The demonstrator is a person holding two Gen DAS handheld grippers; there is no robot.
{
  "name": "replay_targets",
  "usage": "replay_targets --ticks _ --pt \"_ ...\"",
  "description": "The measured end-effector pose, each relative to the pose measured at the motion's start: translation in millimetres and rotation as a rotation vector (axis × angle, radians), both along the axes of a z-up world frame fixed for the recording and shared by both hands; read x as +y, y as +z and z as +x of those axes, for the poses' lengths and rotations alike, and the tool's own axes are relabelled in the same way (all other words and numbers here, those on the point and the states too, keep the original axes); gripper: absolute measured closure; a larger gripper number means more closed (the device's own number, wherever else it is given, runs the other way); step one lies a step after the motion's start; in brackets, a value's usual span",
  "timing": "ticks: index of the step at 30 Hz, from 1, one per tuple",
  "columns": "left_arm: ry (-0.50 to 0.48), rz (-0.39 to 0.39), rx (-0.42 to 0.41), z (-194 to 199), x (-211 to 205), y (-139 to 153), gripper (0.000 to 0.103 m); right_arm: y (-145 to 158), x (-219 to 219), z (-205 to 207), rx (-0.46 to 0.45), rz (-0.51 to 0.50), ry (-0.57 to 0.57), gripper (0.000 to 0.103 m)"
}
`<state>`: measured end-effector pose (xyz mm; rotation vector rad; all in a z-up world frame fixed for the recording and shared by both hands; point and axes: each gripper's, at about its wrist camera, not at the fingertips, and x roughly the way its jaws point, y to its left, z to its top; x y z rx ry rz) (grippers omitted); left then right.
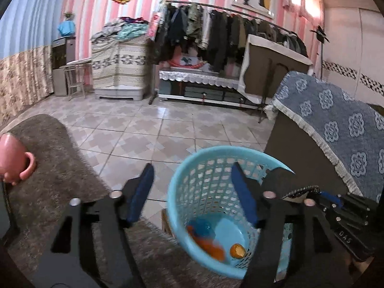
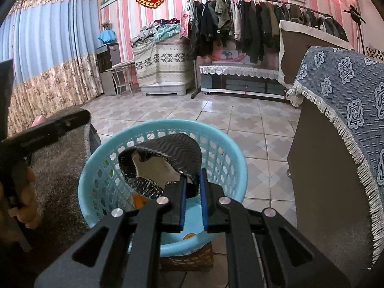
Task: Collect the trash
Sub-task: 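Carry wrapper and black cup to the blue basket and release both, then move both tools back toward the trash on the rug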
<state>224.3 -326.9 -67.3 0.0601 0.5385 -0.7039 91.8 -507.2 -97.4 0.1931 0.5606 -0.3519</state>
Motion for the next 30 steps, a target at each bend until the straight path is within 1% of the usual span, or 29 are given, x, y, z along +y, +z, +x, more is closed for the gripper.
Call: replay_targets --ticks 1,4,9,12,13,14,15,16,18,19,20,21,22,23,26,30 --pt "0.02 -0.004 -0.005 0 7 2 0.025 0 1 2 0.004 -0.002 0.001 0.092" --pt "0.056 0.005 -0.024 -2 22 5 0.022 -2 3 7 0.013 -0.001 0.0 0.092" --pt "0.109 0.023 -0.026 -4 47 6 0.021 -6 1 21 0.03 0.023 -0.004 0.092" --pt "0.136 0.026 -0.029 -2 60 9 0.021 -7 4 28 0.041 0.022 -0.012 0.089" --pt "0.142 0.021 -0.026 -1 65 10 0.019 -6 6 30 0.042 0.02 -0.014 0.08" --pt "0.152 0.017 -0.024 0 69 12 0.019 -6 7 31 0.043 0.016 -0.018 0.061" --pt "0.161 0.014 -0.024 1 74 13 0.018 -6 9 32 0.04 0.009 -0.025 0.052" --pt "0.166 0.012 -0.025 0 78 14 0.018 -5 9 31 0.034 0.003 -0.031 0.045" --pt "0.182 0.007 -0.028 -1 87 16 0.018 -4 11 31 0.032 0.0 -0.034 0.045" --pt "0.189 0.006 -0.03 -2 89 17 0.017 -5 11 31 0.031 0.005 -0.031 0.04" --pt "0.198 0.004 -0.031 -3 92 18 0.016 -5 12 30 0.029 0.007 -0.032 0.032" --pt "0.207 0.003 -0.031 -4 96 19 0.015 -4 13 29 0.023 0.006 -0.035 0.029" --pt "0.217 0.0 -0.031 -5 101 20 0.014 -2 17 26 0.012 0.0 -0.042 0.021" --pt "0.228 -0.004 -0.031 -7 107 21 0.013 -1 19 25 0.007 -0.006 -0.045 0.018" --pt "0.257 -0.008 -0.033 -12 125 25 0.012 5 28 21 -0.006 -0.02 -0.045 0.013" --pt "0.305 -0.015 -0.045 -22 153 34 0.009 15 40 18 -0.03 -0.02 -0.039 0.011"
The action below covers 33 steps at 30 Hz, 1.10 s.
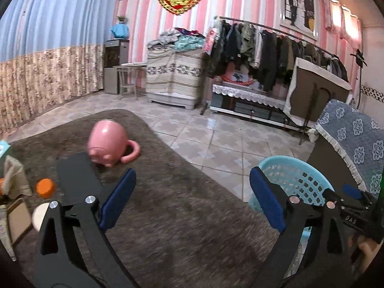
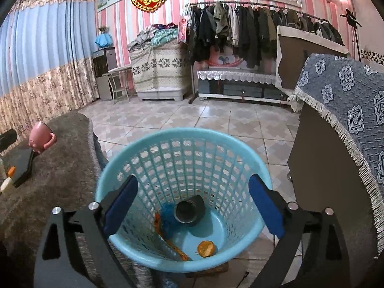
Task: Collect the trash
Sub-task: 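Move both tools back toward the trash on the rug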
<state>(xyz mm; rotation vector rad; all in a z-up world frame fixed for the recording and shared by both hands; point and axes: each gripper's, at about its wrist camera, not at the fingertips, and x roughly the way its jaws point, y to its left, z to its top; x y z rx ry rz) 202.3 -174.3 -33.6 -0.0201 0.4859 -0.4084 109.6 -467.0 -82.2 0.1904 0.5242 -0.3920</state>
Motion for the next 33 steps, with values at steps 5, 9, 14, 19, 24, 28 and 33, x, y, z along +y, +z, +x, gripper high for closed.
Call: replay_targets --ticks 5,9,14,19,24,28,33 --pt "0.06 -0.002 -0.016 -15 38 9 0.006 15 26 -3 -0.027 -0.01 0.029 0.009" --pt "0.124 0.011 -0.03 -30 73 16 0.006 25 53 -3 -0.042 -0.017 0.081 0.009" --pt "0.197 0.043 -0.043 -52 120 20 0.006 35 101 -3 -0.056 -0.037 0.173 0.009" --pt "0.26 0.036 -0.041 -71 164 22 0.006 40 147 1 -0.059 -0.048 0.263 0.009" --pt "0.326 0.039 -0.042 -89 204 22 0.006 42 184 3 -0.057 -0.058 0.343 0.009" --pt "0.393 0.027 -0.006 -101 241 11 0.005 41 211 5 -0.052 -0.07 0.401 0.009" --pt "0.465 0.033 0.029 -111 274 -1 0.006 33 237 6 -0.038 -0.076 0.463 0.009"
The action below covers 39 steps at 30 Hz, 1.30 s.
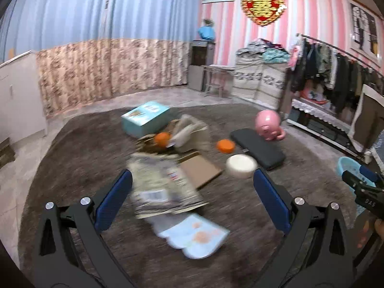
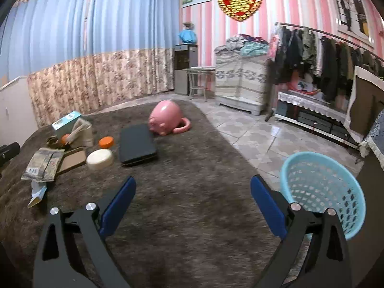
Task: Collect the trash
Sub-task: 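Move both tools back toward the trash on the rug, then grasp the printed snack bag with the left tool while the right tool grasps the paper card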
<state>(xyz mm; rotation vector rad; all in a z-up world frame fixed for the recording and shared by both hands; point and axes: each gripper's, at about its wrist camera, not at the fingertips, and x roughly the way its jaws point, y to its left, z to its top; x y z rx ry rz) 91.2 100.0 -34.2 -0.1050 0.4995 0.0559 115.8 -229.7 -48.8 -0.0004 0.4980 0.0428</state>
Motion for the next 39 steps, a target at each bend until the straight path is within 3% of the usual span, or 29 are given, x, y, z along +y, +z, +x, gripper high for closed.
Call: replay_targets --ticks 9,16,20,25,28,33,39 --pt "0.086 -0.028 0.119 -3 46 -45 0.006 -17 27 0 0.032 -0.032 0.063 0.009" --pt "0.081 -0.064 0.153 17 51 -55 0.006 -26 27 6 0.06 -0.019 0.06 0.009" --pt "0.046 -0.11 0.176 35 56 -59 0.012 -28 27 10 0.068 -0.015 0.059 0.009" --pt "-0.005 -0.13 0.25 54 51 -68 0.063 -29 36 13 0.079 -0.022 0.079 0.009" --pt "-0.017 -0.089 0.229 49 44 -64 0.08 -27 45 13 0.077 -0.036 0.094 0.009" --pt "-0.026 -0.012 0.177 35 39 -52 0.093 -23 60 12 0.072 -0.05 0.125 0.009" --pt "0.025 0.019 0.092 7 56 -27 0.094 -17 88 3 0.061 -0.072 0.193 0.009"
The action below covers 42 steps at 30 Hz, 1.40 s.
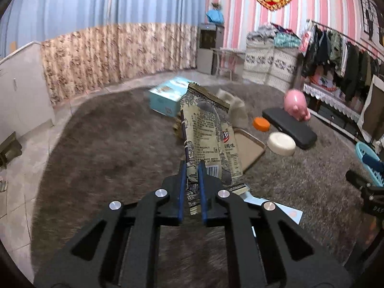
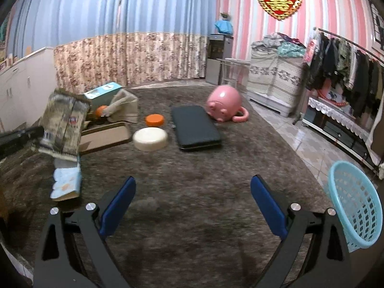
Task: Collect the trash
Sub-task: 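Grasp the printed snack bag with the left tool while the right tool grasps the paper card, then lift the snack bag and paper card and carry both toward the blue basket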
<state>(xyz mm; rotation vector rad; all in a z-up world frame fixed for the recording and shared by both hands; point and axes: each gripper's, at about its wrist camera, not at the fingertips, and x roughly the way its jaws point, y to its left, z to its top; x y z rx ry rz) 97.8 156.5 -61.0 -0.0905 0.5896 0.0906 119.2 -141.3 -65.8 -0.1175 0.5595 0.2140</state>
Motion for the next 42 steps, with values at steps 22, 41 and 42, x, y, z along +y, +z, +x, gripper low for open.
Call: replay_targets --ticks 22,41,42 --pt "0.196 -0.067 0.032 -86 100 -29 0.094 -31 123 -20 0.094 -0.033 0.359 0.009" --pt "0.177 -0.073 0.006 -80 93 -24 0.094 -34 135 -14 0.114 -0.076 0.462 0.053" --pt "0.171 -0.07 -0.007 -79 89 -19 0.094 -32 130 -15 0.108 -0.069 0.457 0.053"
